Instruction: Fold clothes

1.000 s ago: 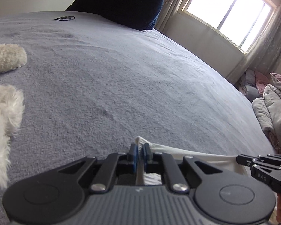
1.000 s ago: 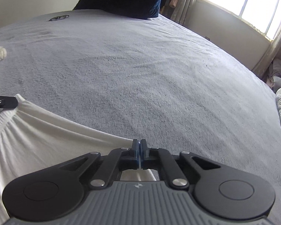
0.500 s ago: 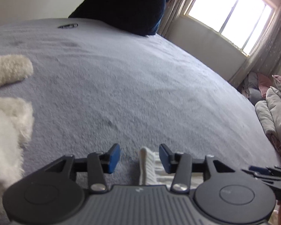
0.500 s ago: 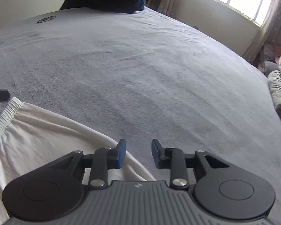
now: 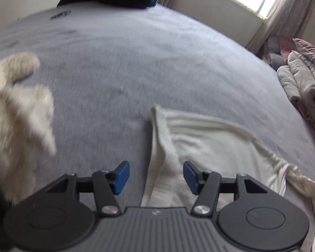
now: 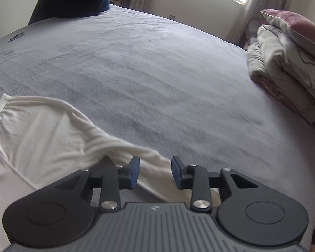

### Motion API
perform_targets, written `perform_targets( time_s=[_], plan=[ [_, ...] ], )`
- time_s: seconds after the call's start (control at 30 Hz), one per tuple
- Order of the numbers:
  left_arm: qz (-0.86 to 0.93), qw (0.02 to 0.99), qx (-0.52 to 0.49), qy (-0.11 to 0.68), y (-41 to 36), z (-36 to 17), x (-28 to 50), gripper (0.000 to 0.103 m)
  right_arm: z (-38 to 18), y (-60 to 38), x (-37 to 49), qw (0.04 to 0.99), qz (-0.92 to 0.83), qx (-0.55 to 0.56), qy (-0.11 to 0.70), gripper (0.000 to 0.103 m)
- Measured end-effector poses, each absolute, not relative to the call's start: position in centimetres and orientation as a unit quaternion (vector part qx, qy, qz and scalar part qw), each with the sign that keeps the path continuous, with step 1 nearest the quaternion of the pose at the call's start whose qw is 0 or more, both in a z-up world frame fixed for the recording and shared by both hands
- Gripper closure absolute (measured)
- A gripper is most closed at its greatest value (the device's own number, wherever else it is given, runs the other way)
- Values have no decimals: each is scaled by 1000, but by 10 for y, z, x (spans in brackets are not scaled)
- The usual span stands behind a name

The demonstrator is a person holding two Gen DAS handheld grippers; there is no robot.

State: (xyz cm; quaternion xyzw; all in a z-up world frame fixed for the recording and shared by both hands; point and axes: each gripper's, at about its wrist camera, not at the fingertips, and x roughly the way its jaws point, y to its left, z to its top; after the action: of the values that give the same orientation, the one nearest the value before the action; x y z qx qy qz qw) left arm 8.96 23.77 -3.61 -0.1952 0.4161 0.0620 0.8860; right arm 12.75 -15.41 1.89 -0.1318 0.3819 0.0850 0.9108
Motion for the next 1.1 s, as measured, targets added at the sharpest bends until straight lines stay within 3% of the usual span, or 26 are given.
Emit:
perform_targets(
  time_s=[0.33,0.67,0.73,0.8,0.83,0.9,1.1],
  plan=[
    [109,847,-248,457,260,-43,21,45,3,-210,35,915,41,-107,388,67],
    [108,764,-457,443,284,-64,-12,53,-22,-273,-29,929,1,25,370,64],
    [104,751,-492,427,286,-72,-14,57,-30,-279,-31,924,-4,46,379,64],
    [106,747,-507,417,284,-77,-15,71,-37,-281,-32,920,-9,57,388,64],
    [107,748,-506,415,283,-78,-15,74,-38,-279,-32,920,-10,53,387,64],
    [109,754,-501,411,280,-79,-15,90,-39,-278,-32,923,-14,44,382,64],
    [180,815,-395,384,270,-59,-24,96,-48,-283,-34,919,-33,22,392,64]
  ],
)
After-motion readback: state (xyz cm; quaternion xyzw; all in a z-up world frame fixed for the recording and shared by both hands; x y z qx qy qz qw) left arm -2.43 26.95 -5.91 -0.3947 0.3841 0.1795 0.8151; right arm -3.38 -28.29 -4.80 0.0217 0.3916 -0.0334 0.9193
